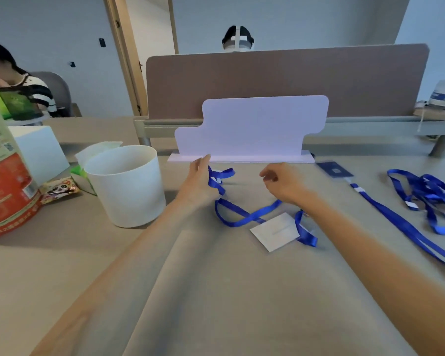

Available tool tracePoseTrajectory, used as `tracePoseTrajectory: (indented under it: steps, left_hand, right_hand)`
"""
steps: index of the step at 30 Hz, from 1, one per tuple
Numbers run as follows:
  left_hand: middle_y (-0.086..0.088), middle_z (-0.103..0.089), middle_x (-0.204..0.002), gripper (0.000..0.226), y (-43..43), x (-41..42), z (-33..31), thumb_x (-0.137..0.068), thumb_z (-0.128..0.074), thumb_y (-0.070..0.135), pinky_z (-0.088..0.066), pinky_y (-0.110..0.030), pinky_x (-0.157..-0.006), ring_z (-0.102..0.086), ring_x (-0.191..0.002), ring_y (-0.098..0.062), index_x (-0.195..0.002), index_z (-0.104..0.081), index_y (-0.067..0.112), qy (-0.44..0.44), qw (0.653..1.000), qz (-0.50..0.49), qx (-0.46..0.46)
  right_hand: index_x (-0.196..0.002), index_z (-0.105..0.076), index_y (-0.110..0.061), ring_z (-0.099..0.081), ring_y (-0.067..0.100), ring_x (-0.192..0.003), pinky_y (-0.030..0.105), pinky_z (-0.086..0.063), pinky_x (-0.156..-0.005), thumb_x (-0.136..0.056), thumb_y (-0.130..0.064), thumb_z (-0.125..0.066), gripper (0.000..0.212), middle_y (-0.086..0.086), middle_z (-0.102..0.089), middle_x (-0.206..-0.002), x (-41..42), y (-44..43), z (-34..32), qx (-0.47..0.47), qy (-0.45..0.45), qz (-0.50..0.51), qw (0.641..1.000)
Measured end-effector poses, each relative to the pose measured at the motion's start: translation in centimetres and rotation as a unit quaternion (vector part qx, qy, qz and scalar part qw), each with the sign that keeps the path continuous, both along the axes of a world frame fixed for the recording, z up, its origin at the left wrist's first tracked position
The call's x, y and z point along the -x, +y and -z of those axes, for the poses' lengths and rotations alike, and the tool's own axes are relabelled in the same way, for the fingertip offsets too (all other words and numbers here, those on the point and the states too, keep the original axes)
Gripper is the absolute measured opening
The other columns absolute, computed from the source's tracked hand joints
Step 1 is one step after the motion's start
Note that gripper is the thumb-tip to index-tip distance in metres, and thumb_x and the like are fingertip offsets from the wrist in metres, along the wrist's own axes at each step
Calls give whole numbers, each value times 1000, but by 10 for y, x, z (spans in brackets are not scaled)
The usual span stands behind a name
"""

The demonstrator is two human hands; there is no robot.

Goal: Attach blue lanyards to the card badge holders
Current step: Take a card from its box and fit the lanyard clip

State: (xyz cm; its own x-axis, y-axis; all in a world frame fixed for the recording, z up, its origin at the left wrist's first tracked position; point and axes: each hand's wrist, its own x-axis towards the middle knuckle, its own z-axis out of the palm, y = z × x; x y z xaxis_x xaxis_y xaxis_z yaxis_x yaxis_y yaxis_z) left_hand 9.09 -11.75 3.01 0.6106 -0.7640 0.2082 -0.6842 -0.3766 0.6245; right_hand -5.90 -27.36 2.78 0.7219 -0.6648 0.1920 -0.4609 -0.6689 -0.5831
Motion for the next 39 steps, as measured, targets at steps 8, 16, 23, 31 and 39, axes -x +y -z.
tracePoseTrajectory:
  steps: [8,16,23,31,39]
  left_hand:
    - [5,-50,-122,39,24,53,47,-88,-45,10,-51,-40,-73,-53,-108,-24,-123,-52,26,-206,977,-21,-46]
    - [16,-57,-116,26,36,61,65,-95,-47,15,-48,-32,-79,-52,-104,-12,-110,-64,28,-177,972,143,54]
    - [17,-58,-97,32,36,63,61,-83,-39,55,-40,-29,-80,-50,-89,-8,-92,-55,28,-106,987,124,-12]
    - [25,-50,-109,70,29,70,55,-58,-41,89,-34,-26,-94,-42,-108,1,-106,-58,41,-117,984,115,-75]
    - [10,-65,-93,14,31,47,57,-82,-72,35,-48,-38,-85,-58,-92,-8,-87,-70,22,-84,986,144,-28]
  right_hand:
    - [-108,-68,-25,-58,25,-105,40,-51,-87,-85,-38,-56,29,2,-64,-110,87,40,40,15,-8,53,998]
    - [-95,-71,-11,-61,12,-85,12,-40,-71,-85,-11,-61,14,-1,-68,-91,84,43,52,12,-35,25,999]
    - [-92,-75,-15,-63,12,-70,9,-43,-62,-86,-7,-64,14,2,-73,-81,54,50,53,-98,-156,-5,983]
    - [-81,-69,-15,-60,-2,-52,10,-44,-57,-87,-9,-64,11,3,-73,-70,57,55,45,-204,-178,-42,962]
    - [-90,-70,-25,-52,17,-85,31,-45,-73,-81,-21,-61,14,-10,-62,-83,62,52,53,32,-51,5,998]
